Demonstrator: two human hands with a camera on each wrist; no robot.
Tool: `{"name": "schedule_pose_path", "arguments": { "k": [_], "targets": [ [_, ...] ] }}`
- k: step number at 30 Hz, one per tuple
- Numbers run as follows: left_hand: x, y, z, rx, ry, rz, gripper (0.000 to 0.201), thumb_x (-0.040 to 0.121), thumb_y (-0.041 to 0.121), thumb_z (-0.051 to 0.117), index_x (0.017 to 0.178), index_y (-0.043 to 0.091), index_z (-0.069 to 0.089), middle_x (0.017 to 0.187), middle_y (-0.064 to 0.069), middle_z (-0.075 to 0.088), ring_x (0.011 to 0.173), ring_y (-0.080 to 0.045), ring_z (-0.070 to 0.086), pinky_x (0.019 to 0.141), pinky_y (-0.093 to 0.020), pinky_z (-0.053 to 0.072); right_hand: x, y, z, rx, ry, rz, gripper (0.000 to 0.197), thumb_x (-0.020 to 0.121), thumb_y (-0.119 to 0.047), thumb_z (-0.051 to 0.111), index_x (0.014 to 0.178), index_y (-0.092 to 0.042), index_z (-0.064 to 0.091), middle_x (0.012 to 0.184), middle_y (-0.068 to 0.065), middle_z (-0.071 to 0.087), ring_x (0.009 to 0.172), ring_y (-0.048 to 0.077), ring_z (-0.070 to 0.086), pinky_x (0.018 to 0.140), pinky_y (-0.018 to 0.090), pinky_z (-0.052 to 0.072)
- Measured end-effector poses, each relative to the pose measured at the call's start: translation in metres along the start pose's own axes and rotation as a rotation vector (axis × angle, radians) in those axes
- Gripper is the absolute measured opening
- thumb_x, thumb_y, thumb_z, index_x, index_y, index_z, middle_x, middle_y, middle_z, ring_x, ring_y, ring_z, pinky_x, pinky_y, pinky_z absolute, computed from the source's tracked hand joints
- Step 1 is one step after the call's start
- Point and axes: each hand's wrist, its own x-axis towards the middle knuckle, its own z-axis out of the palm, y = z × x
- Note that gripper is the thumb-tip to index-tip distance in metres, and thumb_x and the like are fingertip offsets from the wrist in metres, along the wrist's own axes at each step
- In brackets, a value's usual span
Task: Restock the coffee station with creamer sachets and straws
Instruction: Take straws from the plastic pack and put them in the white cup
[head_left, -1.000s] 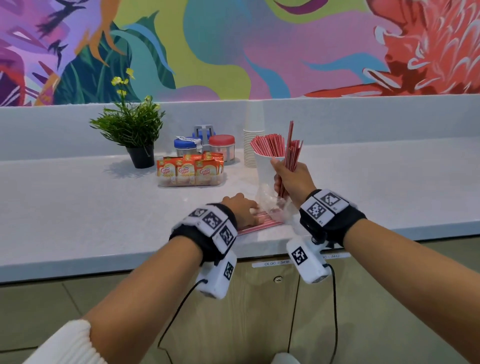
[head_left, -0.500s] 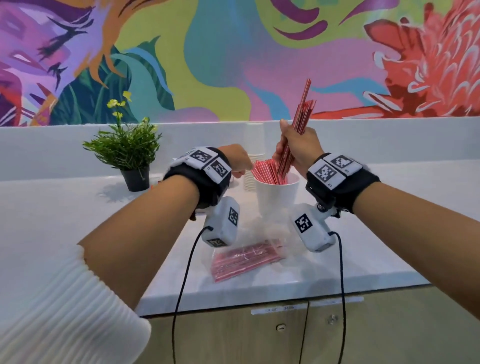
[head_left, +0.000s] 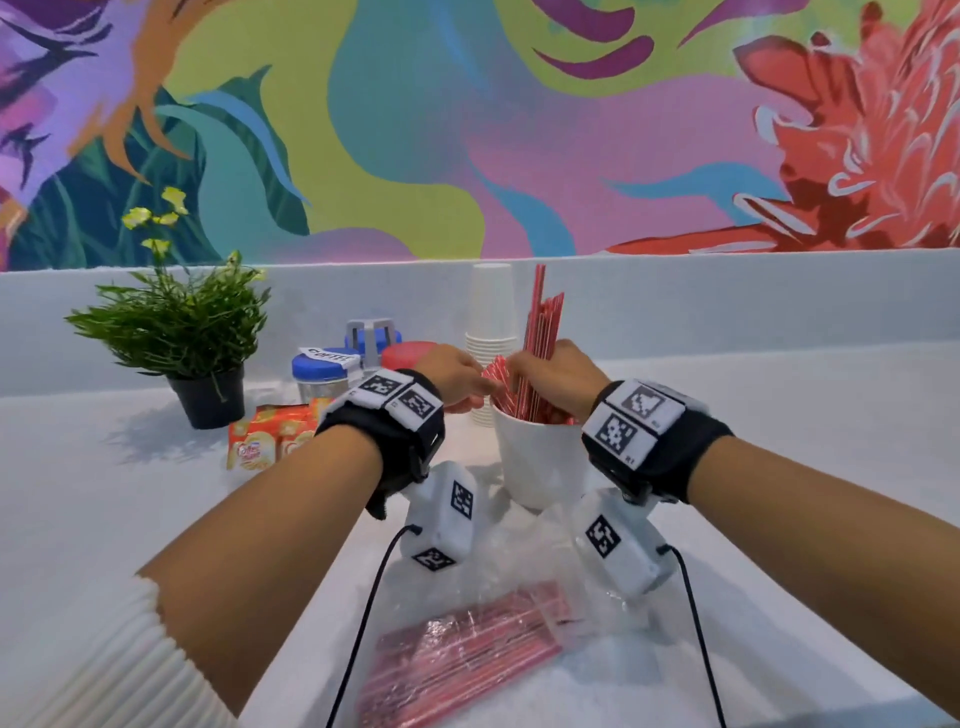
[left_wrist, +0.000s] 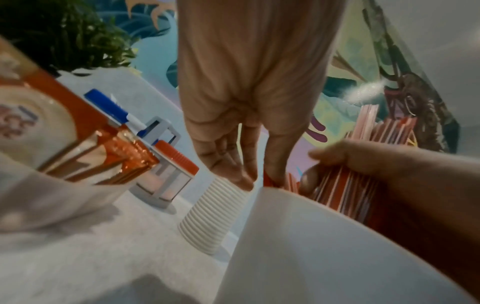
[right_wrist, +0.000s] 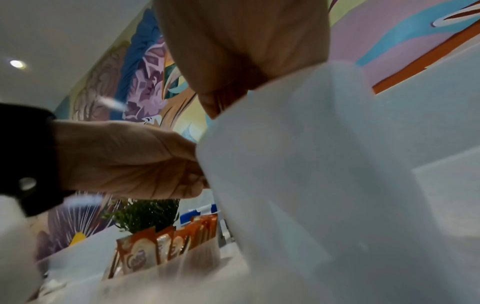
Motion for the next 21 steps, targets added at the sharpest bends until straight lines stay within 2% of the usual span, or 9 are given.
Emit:
{"name": "schedule_pose_path", "arguments": {
  "k": [2,3,5,7,10,13,17,19,21],
  "targets": [
    [0.005,-0.003,0.002,-0.127,-0.016,0.018,0.012,0.085,0.005,0.062,0.074,0.001,0.061,0.065,-0.008,0.053,0.060,-0.014,0.048,0.059,-0.021,0.042,0.004,0.006,0.000,-0.186,-0.059,-0.015,0.031,0.083,-0.033,0.060,0.103,-0.009,0.062,0.100,0.012,0.063,0.092,0.025,0.060,0.073,0.027,0.046],
    [0.007,-0.004,0.002,-0.189,-0.014,0.024,0.014,0.086,0.002,0.061,0.072,0.001,0.060,0.064,-0.008,0.053,0.058,-0.013,0.048,0.055,-0.019,0.042,0.004,0.007,-0.001,-0.266,-0.080,-0.036,0.036,0.081,-0.033,0.063,0.109,-0.010,0.062,0.105,0.012,0.063,0.098,0.026,0.060,0.076,0.028,0.045],
    [0.010,-0.004,0.002,-0.303,-0.022,0.037,0.015,0.087,0.000,0.058,0.072,0.001,0.058,0.067,-0.009,0.056,0.053,-0.010,0.053,0.049,-0.014,0.046,0.004,0.006,-0.002,-0.344,-0.119,-0.075,0.029,0.078,-0.032,0.067,0.099,-0.013,0.064,0.096,0.009,0.062,0.089,0.022,0.058,0.067,0.025,0.043],
    [0.013,-0.003,0.002,-0.366,-0.042,0.053,0.015,0.088,0.001,0.057,0.073,0.002,0.058,0.067,-0.007,0.060,0.046,-0.005,0.057,0.048,-0.010,0.049,0.006,0.006,-0.002,-0.362,-0.143,-0.089,0.021,0.076,-0.031,0.069,0.088,-0.016,0.061,0.087,0.006,0.059,0.080,0.020,0.055,0.059,0.024,0.041],
    [0.015,-0.003,0.002,-0.403,-0.035,0.065,0.017,0.088,0.002,0.058,0.071,0.003,0.055,0.046,0.002,0.062,0.038,-0.001,0.057,0.045,-0.009,0.049,0.007,0.007,-0.001,-0.366,-0.125,-0.096,0.024,0.076,-0.030,0.069,0.092,-0.014,0.063,0.085,0.005,0.058,0.080,0.020,0.055,0.060,0.025,0.041],
    [0.014,-0.001,0.001,-0.403,-0.017,0.094,0.017,0.088,0.002,0.059,0.071,0.004,0.055,0.044,0.004,0.062,0.037,-0.001,0.056,0.043,-0.009,0.047,0.003,0.005,0.000,-0.355,-0.120,-0.143,0.018,0.079,-0.026,0.067,0.092,-0.014,0.061,0.084,0.005,0.057,0.078,0.019,0.054,0.055,0.021,0.039],
    [0.014,0.003,0.003,-0.421,-0.002,0.091,0.015,0.090,0.003,0.056,0.075,0.002,0.060,0.046,0.003,0.064,0.038,-0.001,0.058,0.043,-0.010,0.049,0.004,0.005,0.004,-0.436,-0.193,-0.116,0.031,0.085,-0.028,0.061,0.108,-0.007,0.063,0.097,0.011,0.062,0.092,0.025,0.059,0.076,0.028,0.046],
    [0.012,0.006,0.003,-0.436,0.019,0.070,0.020,0.093,0.010,0.054,0.076,0.002,0.061,0.043,0.003,0.062,0.037,-0.002,0.058,0.044,-0.011,0.049,0.005,0.005,0.005,-0.463,-0.223,-0.089,0.033,0.086,-0.029,0.061,0.110,-0.006,0.063,0.101,0.013,0.064,0.095,0.026,0.060,0.078,0.029,0.047],
    [0.009,0.008,0.002,-0.444,0.048,0.049,0.029,0.098,0.018,0.046,0.076,0.004,0.060,0.046,0.001,0.062,0.041,-0.004,0.058,0.048,-0.013,0.049,0.006,0.005,0.002,-0.439,-0.228,-0.052,0.031,0.083,-0.028,0.065,0.106,-0.006,0.065,0.097,0.012,0.065,0.089,0.023,0.060,0.075,0.029,0.047]
  ]
}}
